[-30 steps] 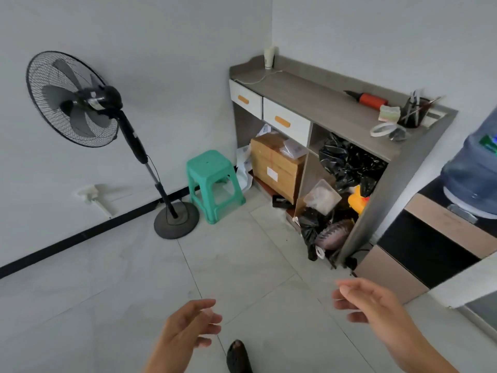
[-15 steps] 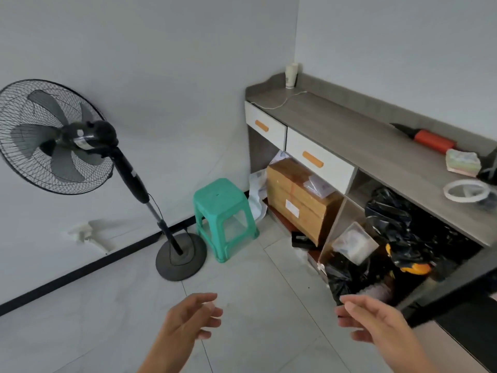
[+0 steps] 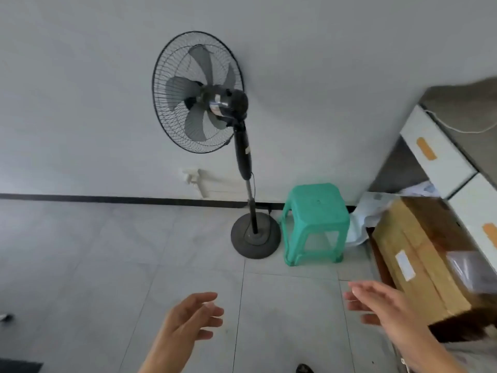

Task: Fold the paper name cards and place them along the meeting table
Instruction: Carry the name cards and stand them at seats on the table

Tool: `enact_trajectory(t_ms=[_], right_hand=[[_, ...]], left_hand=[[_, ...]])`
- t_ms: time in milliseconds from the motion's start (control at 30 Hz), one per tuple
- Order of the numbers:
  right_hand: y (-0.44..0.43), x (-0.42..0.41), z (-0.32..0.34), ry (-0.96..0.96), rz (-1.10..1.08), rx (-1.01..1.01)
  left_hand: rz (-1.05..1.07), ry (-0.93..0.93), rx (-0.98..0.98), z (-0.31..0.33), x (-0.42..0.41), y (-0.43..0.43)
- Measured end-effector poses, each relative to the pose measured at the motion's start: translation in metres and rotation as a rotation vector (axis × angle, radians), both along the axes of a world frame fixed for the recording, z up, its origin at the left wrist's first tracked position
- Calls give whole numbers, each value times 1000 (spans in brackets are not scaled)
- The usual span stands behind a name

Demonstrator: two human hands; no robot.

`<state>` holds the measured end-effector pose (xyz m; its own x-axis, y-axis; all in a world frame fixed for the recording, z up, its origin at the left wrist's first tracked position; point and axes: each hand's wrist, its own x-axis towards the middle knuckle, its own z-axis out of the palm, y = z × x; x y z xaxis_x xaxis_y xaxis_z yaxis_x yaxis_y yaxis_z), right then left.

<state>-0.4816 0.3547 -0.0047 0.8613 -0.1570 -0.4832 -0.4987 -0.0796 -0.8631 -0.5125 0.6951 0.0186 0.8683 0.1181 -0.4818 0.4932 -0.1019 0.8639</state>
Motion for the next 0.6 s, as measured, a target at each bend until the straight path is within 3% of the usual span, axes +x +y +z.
enact_trajectory(t_ms=[333, 600], right_hand=[[172, 142, -15, -29, 503, 14], [369, 203, -6, -31, 756, 37]], left_hand=[[505, 8, -17, -13, -15, 123], [736, -59, 12, -1, -6, 267]])
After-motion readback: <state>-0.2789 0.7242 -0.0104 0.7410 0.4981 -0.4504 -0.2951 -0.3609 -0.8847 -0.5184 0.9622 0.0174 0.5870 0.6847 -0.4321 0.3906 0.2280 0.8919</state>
